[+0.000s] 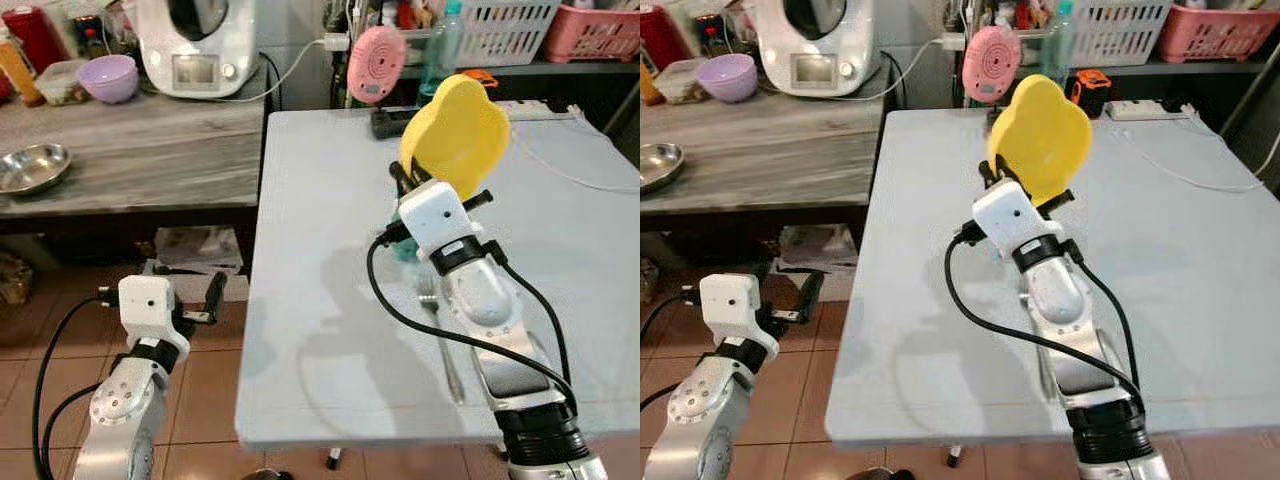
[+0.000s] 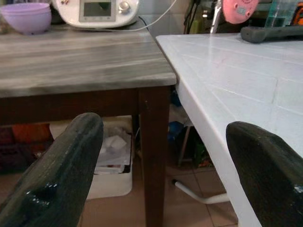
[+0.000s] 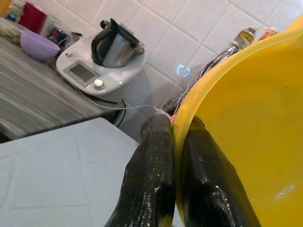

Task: Setting the table

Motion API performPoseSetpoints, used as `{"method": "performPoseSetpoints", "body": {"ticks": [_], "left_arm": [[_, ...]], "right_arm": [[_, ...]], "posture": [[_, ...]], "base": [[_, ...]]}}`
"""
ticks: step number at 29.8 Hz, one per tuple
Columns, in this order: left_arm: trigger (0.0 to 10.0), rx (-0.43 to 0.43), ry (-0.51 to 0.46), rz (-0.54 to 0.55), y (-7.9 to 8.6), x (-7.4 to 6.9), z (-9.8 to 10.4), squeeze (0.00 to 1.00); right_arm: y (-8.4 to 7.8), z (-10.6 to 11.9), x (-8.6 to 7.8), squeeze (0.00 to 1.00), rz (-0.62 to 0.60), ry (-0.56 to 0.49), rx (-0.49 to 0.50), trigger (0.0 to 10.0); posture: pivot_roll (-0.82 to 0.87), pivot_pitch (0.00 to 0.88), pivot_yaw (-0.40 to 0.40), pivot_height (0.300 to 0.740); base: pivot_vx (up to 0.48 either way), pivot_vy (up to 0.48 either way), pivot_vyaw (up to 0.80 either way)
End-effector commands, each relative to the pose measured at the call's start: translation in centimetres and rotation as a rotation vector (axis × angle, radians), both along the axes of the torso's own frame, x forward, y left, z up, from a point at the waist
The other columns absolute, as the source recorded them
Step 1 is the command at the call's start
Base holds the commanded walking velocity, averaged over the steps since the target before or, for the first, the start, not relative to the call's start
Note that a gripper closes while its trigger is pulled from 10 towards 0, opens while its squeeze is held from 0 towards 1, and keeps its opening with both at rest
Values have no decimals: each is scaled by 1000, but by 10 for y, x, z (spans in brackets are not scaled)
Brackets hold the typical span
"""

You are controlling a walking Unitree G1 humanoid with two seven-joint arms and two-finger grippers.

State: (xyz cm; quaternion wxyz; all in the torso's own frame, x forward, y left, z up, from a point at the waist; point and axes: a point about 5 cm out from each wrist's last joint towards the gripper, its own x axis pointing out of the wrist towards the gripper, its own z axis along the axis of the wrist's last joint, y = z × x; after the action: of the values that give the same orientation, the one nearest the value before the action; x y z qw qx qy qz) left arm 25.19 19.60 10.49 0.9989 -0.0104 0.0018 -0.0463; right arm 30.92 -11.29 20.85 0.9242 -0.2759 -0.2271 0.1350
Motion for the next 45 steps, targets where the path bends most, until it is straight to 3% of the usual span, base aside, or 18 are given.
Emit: {"method": "performPoseSetpoints", "body": {"ticks": [1, 36, 45], "left_arm": [[10000, 5, 4, 2, 1, -1, -1, 0], [10000, 21, -17, 51, -1, -2, 2, 0], [10000, 24, -19, 54, -2, 0, 3, 0]], "right_arm": [[0, 7, -1, 0, 0, -25, 1, 10000], [8, 7, 0, 0, 26, -36, -7, 10000], [7, 6, 0, 0, 28, -32, -9, 10000]], "posture": [[-111, 51, 71, 740], [-94, 49, 69, 740], [-97, 47, 69, 740]], "base": [[0, 480, 0], [0, 480, 0], [0, 480, 692]]}}
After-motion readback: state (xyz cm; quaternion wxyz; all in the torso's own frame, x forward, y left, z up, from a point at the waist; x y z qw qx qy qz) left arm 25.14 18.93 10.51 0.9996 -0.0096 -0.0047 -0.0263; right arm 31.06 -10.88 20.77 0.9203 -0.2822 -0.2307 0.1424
